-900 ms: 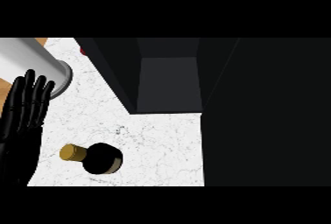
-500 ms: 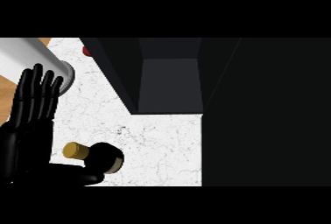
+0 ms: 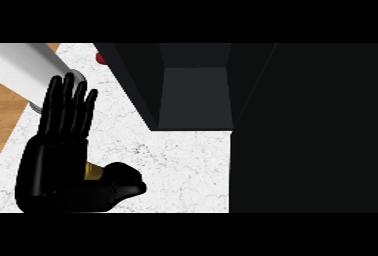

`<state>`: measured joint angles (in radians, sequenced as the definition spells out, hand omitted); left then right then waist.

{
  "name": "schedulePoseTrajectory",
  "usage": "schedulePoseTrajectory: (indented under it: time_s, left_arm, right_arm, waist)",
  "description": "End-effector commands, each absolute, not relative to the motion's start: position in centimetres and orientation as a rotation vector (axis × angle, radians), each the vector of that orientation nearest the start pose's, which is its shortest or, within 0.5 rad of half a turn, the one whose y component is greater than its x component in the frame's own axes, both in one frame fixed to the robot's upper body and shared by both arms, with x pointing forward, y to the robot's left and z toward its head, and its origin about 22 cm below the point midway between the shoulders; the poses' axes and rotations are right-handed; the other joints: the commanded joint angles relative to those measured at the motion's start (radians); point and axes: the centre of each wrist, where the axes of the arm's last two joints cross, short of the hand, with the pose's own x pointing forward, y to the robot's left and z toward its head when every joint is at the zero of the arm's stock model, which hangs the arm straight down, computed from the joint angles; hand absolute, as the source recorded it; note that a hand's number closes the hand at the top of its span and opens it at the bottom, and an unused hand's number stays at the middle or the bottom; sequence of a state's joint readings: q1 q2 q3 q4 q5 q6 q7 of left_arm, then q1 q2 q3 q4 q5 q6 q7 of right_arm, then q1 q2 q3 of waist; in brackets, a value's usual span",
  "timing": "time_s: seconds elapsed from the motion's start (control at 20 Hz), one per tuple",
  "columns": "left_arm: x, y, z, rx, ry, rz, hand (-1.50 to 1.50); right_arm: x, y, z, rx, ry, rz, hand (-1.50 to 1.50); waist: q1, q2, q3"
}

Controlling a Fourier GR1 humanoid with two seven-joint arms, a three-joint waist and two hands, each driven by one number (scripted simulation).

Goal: Pick up the wine, place it into the cabinet and close the cabinet

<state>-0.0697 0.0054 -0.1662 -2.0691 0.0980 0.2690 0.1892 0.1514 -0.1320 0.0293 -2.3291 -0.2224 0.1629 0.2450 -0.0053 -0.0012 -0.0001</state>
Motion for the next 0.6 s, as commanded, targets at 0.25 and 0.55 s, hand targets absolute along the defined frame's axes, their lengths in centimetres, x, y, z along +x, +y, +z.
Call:
schedulePoseTrajectory:
  time_s: [0.25,0.55]
  left_arm:
    - [19.5,16.7,14.0,-0.187,-1.884,0.210,-1.50]
    - [18.9,16.1,15.2,-0.144,-1.877,0.224,-1.50]
  right_arm:
    - [14.7,-24.9,16.0,0.217,-1.916,0.207,-1.50]
    - [13.0,-23.8,16.6,0.233,-1.902,0.218,-1.50]
  waist:
    - [0.003,0.000,0.000]
    - [0.002,-0.001,0.000]
